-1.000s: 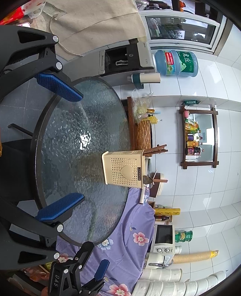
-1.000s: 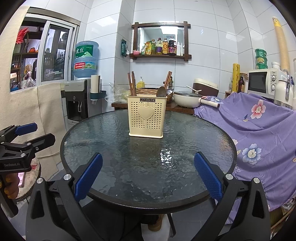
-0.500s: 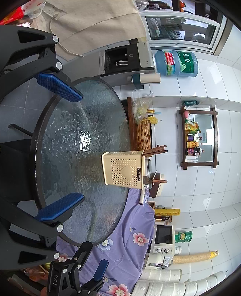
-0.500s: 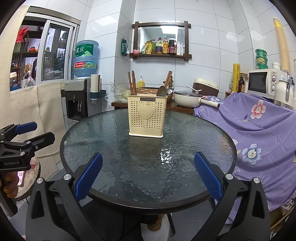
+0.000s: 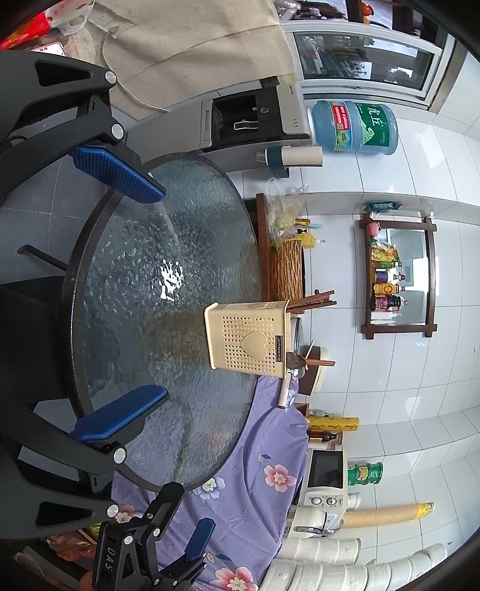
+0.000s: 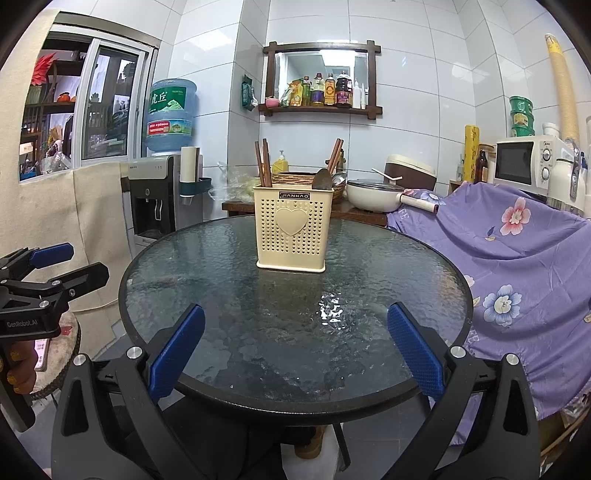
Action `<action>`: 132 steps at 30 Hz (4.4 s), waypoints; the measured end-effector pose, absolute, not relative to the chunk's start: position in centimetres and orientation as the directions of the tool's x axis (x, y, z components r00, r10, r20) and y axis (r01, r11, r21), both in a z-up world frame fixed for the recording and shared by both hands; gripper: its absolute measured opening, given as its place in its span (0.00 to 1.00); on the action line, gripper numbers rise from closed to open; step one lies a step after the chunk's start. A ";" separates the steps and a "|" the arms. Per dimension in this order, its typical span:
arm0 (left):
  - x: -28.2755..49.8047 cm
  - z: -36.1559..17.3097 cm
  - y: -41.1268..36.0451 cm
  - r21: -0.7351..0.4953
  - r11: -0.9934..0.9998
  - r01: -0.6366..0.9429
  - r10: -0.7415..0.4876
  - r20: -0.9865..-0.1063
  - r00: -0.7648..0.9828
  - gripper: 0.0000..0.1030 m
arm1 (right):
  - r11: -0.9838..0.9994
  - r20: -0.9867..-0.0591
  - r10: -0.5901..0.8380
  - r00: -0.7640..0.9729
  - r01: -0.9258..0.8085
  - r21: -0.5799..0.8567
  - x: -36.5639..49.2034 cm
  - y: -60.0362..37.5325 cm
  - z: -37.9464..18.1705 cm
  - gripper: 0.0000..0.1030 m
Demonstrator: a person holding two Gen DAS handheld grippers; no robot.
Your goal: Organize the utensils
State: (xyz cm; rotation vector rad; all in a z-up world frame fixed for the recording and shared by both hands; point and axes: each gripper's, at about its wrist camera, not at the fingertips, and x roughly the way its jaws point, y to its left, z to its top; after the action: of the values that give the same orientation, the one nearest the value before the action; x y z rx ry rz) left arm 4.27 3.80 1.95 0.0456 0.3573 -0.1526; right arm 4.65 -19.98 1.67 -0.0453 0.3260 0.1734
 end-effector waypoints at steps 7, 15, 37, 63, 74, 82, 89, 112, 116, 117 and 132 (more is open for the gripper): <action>4.2 1.9 3.7 0.024 0.988 0.150 -0.132 -0.352 0.927 0.94 | 0.984 -0.323 0.163 0.932 -0.178 -0.016 4.7 -20.1 1.7 0.94; 4.2 1.8 3.5 0.027 0.988 0.151 -0.131 -0.353 0.926 0.94 | 0.984 -0.325 0.162 0.932 -0.177 -0.015 4.8 -20.1 1.5 0.94; 4.2 1.9 3.4 0.027 0.988 0.151 -0.131 -0.356 0.925 0.94 | 0.984 -0.326 0.161 0.931 -0.175 -0.014 4.8 -20.2 1.5 0.94; 4.2 1.5 3.3 0.022 0.988 0.150 -0.132 -0.357 0.925 0.94 | 0.984 -0.333 0.161 0.929 -0.177 -0.016 4.8 -20.3 1.0 0.94; 4.4 1.6 3.6 0.014 0.988 0.157 -0.141 -0.360 0.922 0.94 | 0.983 -0.338 0.164 0.927 -0.180 -0.017 5.0 -20.1 0.9 0.94; 4.4 1.6 3.7 0.015 0.988 0.155 -0.139 -0.363 0.921 0.94 | 0.983 -0.341 0.165 0.925 -0.182 -0.017 4.9 -20.1 0.9 0.94; 4.4 1.6 3.7 0.015 0.988 0.153 -0.137 -0.364 0.921 0.94 | 0.984 -0.342 0.163 0.926 -0.179 -0.016 4.9 -20.1 0.8 0.94; 4.4 1.3 3.8 0.014 0.988 0.151 -0.136 -0.366 0.921 0.94 | 0.984 -0.345 0.163 0.924 -0.179 -0.015 5.1 -20.1 0.8 0.94; 4.5 1.3 3.8 0.015 0.988 0.153 -0.137 -0.366 0.921 0.94 | 0.984 -0.345 0.163 0.924 -0.179 -0.014 5.1 -20.1 0.8 0.94; 4.5 1.3 3.8 0.015 0.988 0.153 -0.137 -0.366 0.920 0.94 | 0.984 -0.345 0.163 0.924 -0.178 -0.013 5.1 -20.1 0.7 0.94; 4.5 1.3 3.8 0.014 0.988 0.151 -0.135 -0.366 0.921 0.94 | 0.984 -0.348 0.163 0.923 -0.179 -0.015 5.1 -19.9 0.5 0.94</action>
State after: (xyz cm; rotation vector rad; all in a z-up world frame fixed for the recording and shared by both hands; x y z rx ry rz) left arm 4.45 3.81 1.29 0.0426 0.3734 -0.1467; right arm 5.08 -19.86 0.49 -0.0466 0.3532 0.1756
